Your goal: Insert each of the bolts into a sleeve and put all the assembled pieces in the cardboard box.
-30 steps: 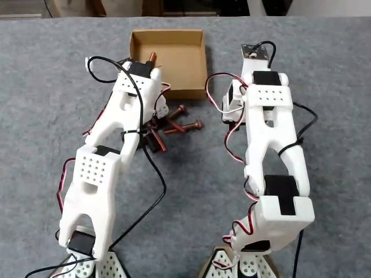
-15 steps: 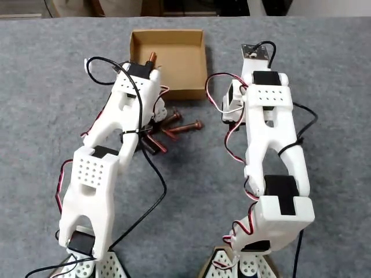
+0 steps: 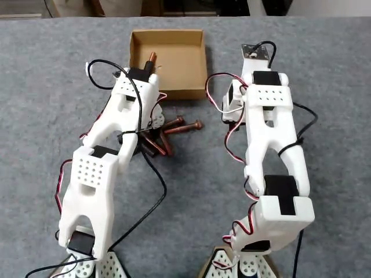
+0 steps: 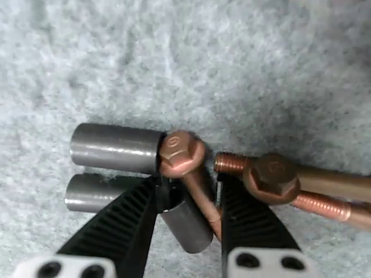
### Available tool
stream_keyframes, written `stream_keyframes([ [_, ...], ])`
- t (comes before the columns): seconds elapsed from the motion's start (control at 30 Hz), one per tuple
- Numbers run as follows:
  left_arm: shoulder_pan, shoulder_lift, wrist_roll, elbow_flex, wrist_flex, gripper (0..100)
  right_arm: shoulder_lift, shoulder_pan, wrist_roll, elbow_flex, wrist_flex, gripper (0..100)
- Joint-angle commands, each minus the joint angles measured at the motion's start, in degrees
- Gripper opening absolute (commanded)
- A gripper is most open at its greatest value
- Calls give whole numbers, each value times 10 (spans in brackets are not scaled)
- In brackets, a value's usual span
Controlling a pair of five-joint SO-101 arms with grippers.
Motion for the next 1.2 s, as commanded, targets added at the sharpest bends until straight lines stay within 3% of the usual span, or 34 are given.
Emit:
stream_keyframes([
  [0.0, -17, 6, 31, 11, 0, 138, -2, 0, -4, -5, -7, 2],
  [0.1, -18, 6, 35, 3, -13, 129, -2, 0, -4, -5, -7, 2],
  [0.27, -17, 6, 33, 1, -45, 16, -2, 0, -4, -5, -7, 2],
  [0.4, -14, 3, 13, -16, -44, 19, -3, 0, -4, -3, -6, 2],
  [0.5, -13, -1, -22, -58, -26, 19, -6, 0, -4, -3, -6, 2],
  [0.63, -2, -7, -74, -181, 55, 19, -9, -5, -1, -6, -1, 2],
  [0.77, 34, -12, -176, -262, 76, 19, -36, -36, 25, -5, 35, 2],
  [0.93, 54, -83, -235, -250, 76, 19, -110, -57, 51, -1, 62, 2],
  [1.17, 35, -269, -286, -175, 76, 19, -276, -57, 160, 36, 118, 2],
])
